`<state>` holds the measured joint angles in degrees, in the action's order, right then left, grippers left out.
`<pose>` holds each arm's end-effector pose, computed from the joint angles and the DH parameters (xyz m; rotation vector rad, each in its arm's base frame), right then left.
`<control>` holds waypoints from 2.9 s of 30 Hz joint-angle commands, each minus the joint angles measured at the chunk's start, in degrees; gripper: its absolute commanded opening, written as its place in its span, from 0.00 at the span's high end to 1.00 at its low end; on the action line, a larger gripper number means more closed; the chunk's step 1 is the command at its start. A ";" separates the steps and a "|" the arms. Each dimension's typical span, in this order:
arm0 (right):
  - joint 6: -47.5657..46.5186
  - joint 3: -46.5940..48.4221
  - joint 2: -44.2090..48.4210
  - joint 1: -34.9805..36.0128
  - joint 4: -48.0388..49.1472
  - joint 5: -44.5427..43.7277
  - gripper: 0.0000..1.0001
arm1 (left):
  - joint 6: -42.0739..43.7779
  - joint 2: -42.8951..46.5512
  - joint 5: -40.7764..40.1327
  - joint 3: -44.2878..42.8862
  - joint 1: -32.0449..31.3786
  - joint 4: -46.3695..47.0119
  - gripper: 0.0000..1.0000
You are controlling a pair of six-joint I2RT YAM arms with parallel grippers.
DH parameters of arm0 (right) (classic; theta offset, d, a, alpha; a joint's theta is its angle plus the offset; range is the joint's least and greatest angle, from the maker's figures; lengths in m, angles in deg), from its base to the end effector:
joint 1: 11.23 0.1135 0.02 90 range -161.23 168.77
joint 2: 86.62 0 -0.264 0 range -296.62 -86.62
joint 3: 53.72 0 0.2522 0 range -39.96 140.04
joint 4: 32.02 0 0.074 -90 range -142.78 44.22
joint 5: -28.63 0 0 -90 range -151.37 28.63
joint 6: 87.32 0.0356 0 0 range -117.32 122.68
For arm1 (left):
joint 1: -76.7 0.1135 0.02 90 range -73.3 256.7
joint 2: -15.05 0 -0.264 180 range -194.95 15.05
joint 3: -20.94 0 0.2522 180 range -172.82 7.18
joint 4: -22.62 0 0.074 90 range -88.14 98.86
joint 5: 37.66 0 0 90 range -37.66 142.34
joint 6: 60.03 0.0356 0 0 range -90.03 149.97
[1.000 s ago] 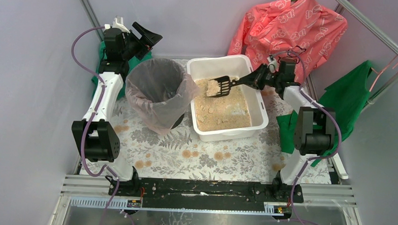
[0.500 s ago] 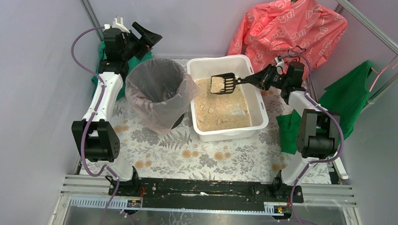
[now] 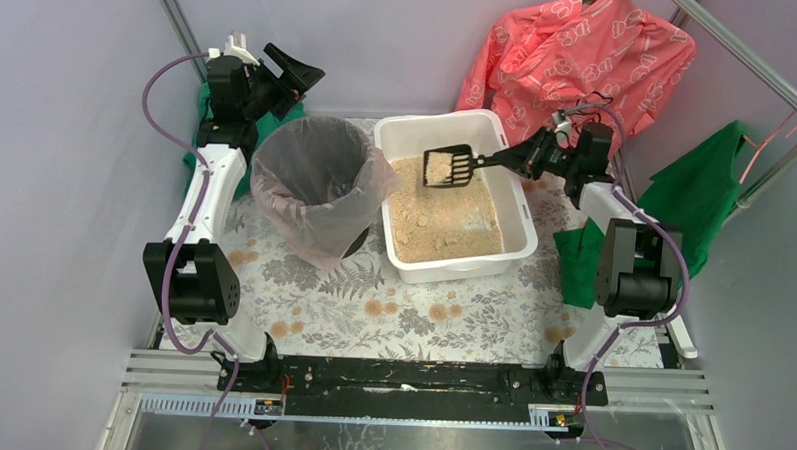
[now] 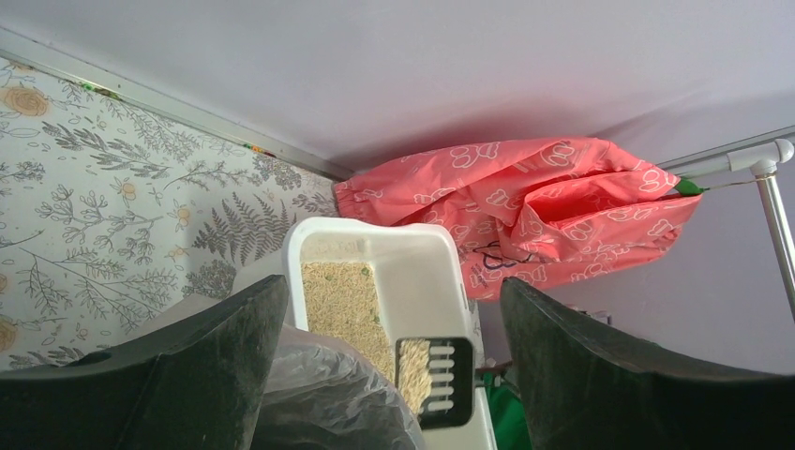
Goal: Clean the litter box
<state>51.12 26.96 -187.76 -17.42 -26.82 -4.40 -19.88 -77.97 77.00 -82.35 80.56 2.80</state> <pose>0.3983 -0.0132 0.2598 0.1632 1.9414 1.4064 0.3871 0.0112 0.4045 -0.5135 1.7470 -0.9519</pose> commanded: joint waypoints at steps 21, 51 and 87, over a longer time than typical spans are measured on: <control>30.63 -11.78 -3.93 -5.16 45.51 6.91 1.00 | 0.10 1.69 1.07 -1.20 0.28 2.37 0.09; -2.04 -6.57 4.29 3.59 2.71 2.41 1.00 | -0.75 1.53 0.95 0.73 -0.23 3.05 0.09; 0.35 6.37 10.01 1.70 -5.42 2.21 1.00 | 1.00 5.86 -0.58 5.77 0.23 1.68 0.09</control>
<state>49.55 25.23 -180.79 -16.09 -32.09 -2.15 -20.01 -73.75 76.61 -77.22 80.47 2.56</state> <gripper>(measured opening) 0.201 0.914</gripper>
